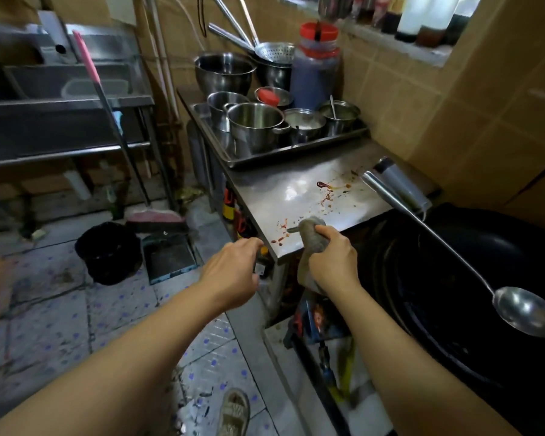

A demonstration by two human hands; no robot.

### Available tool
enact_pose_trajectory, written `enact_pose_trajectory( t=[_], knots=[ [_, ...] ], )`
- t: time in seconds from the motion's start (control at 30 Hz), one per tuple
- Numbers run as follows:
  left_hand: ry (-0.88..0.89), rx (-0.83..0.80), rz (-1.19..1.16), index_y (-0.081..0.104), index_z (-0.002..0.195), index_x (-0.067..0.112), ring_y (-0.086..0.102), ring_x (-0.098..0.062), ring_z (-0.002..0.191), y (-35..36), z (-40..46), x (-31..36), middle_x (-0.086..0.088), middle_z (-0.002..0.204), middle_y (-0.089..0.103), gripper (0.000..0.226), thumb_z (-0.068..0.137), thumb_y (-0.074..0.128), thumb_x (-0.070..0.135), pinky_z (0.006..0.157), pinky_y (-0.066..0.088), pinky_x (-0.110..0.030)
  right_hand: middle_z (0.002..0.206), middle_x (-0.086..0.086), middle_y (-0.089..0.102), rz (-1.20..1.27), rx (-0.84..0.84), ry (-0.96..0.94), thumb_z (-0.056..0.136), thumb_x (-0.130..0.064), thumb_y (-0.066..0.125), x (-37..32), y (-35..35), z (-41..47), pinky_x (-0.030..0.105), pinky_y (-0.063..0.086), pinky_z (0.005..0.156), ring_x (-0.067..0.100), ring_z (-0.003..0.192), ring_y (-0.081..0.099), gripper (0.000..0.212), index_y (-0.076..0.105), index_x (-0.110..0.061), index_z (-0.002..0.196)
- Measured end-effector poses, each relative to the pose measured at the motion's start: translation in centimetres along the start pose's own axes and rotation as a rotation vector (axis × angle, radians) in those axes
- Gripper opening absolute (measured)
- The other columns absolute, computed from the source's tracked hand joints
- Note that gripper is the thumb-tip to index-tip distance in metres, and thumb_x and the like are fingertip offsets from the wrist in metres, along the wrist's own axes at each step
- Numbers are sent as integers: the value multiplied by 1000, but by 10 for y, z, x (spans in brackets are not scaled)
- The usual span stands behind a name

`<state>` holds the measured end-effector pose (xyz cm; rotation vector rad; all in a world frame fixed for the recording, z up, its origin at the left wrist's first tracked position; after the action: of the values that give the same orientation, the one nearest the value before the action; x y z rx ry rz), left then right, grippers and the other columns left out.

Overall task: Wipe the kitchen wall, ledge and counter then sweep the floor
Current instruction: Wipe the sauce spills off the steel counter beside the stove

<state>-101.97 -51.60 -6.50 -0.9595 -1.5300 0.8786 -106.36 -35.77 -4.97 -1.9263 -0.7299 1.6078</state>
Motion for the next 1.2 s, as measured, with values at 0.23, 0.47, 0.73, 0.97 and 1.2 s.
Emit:
enact_pose_trajectory(
  t=[0.23,0.47,0.73,0.97,1.2],
  knots=[
    [90,-121,19,35,138,19,40,-24,126,0,107,-16,-2,139,43,56,86,56,16,100,40,-39,133,15,48,47,34,152,82,4,50,-8,25,79,37,43,98,31,121,46,59,48,-18,136],
    [242,-193,27,34,138,20,40,-24,127,-1,170,11,-2,140,43,54,88,54,17,98,39,-37,133,14,49,73,142,268,80,1,51,2,4,109,32,41,99,29,122,47,59,49,-20,136],
    [462,-297,71,36,136,20,39,-25,129,11,227,52,-2,142,40,52,87,51,12,97,37,-38,124,10,57,104,308,430,75,5,52,26,-6,123,29,46,95,24,113,55,64,53,-23,132],
    [822,-451,138,32,139,20,35,-23,131,23,277,77,-3,141,39,59,85,53,9,102,39,-39,124,9,56,172,534,683,80,4,52,30,5,127,26,44,92,23,112,54,60,51,-25,133],
    [1089,-558,212,34,140,17,40,-26,125,26,289,87,-6,137,44,62,83,57,8,98,44,-42,124,11,57,207,756,873,81,2,54,15,27,93,33,46,98,25,112,55,57,52,-21,132]
  ],
)
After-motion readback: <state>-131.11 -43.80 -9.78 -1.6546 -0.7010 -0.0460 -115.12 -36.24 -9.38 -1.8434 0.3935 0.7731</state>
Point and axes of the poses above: each hand's wrist, its own z-axis towards the middle knuckle, its own y-axis out of the palm, x = y × z, the point moved 5 cm from there along z, towards the middle knuckle
